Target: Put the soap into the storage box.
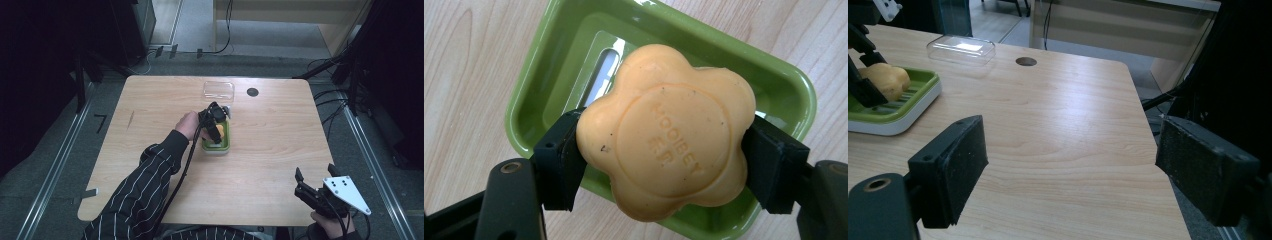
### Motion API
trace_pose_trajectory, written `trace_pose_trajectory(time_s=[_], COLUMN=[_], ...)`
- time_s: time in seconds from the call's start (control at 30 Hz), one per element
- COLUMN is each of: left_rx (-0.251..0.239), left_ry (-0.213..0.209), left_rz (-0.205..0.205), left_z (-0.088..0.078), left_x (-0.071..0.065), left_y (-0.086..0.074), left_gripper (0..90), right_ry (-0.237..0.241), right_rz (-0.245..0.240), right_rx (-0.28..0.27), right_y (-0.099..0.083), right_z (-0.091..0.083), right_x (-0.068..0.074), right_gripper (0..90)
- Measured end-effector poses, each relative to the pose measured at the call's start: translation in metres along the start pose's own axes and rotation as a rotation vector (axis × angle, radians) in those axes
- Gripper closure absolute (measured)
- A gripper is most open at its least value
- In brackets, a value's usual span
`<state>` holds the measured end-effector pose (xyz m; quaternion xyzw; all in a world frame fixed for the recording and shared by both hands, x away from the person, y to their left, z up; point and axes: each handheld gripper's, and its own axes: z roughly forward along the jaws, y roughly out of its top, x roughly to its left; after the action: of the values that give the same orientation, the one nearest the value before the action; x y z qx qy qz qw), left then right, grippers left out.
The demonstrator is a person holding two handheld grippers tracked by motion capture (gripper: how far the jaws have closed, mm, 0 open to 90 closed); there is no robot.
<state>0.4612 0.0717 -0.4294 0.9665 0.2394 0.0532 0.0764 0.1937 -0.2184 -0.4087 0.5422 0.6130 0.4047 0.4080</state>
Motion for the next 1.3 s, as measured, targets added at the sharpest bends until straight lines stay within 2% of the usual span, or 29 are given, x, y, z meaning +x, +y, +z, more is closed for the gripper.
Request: trace_pose_trajectory(time_s=[0.5, 0.67, 1.0, 1.27, 1.3], left_rx=[0.026, 0.04, 0.039, 0.019, 0.022], left_ry=[0.017, 0.015, 0.001, -0.002, 0.004], left_rz=[0.026, 0.042, 0.044, 0.028, 0.026], left_z=[0.014, 0.017, 0.018, 0.014, 0.012], left_x=[0.0, 0.001, 0.002, 0.002, 0.002], left_y=[0.005, 0.007, 0.006, 0.006, 0.006], left_gripper=[28.1, 28.1, 27.8, 20.7, 17.0], right_ry=[-0.001, -0.001, -0.001, -0.001, -0.002], right_rz=[0.0, 0.002, 0.003, 0.0, 0.002], right_rx=[0.0, 0.0, 0.0, -0.002, -0.002], right_y=[0.0, 0.0, 0.0, 0.0, 0.0], right_z=[0.0, 0.0, 0.0, 0.0, 0.0], right_x=[0.0, 0.0, -0.001, 0.0, 0.0], right_gripper=[13.7, 13.7, 13.7, 13.7, 13.7])
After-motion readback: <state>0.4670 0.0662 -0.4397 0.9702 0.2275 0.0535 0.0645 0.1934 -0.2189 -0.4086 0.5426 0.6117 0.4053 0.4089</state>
